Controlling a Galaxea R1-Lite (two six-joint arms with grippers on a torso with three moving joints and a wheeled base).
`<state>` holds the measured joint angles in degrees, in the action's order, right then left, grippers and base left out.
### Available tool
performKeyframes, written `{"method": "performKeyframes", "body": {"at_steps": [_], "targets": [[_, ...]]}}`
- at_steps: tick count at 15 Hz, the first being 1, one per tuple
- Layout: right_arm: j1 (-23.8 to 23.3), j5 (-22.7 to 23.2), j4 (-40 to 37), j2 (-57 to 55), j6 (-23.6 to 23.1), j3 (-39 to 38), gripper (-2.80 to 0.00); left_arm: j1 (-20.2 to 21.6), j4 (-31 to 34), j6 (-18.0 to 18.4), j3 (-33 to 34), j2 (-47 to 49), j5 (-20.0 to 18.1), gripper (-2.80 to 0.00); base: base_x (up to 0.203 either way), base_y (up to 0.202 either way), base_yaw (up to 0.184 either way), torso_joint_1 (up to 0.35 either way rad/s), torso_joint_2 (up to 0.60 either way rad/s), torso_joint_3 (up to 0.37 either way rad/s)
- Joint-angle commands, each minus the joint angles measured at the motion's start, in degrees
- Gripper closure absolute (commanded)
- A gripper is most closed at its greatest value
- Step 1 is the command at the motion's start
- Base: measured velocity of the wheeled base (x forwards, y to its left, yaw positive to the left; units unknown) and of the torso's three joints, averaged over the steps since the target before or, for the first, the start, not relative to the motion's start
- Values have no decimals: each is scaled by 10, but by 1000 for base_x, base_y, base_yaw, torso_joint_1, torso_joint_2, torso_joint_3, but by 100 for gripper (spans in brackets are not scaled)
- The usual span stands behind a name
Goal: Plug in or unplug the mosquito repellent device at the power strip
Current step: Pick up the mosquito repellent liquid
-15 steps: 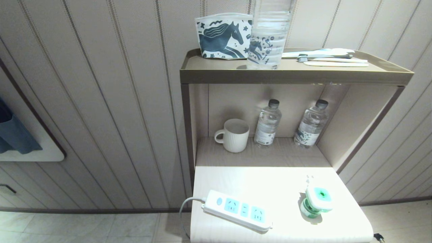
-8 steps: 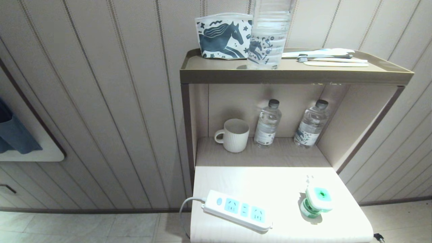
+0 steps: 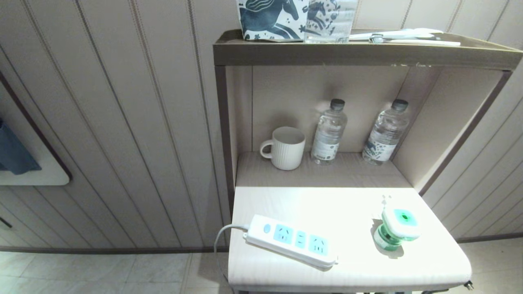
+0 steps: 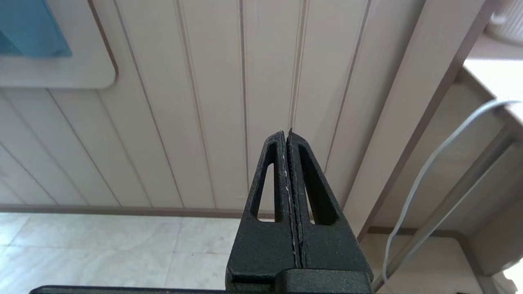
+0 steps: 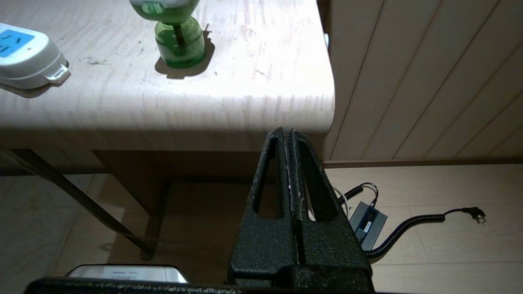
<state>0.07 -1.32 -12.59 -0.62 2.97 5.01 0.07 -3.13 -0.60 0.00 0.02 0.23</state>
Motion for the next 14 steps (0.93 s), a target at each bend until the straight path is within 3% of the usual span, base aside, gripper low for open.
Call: {"method": "performKeyframes", "body": {"at_steps": [1,14], "targets": [[0,0,-1,-1,0,0,0,-1,0,0,0,1,0,0,0,0,0,-216,497,287],[0,2,1,0,-2,1,0,0,0,0,0,1,0,0,0,0,0,-166,439,266]]}}
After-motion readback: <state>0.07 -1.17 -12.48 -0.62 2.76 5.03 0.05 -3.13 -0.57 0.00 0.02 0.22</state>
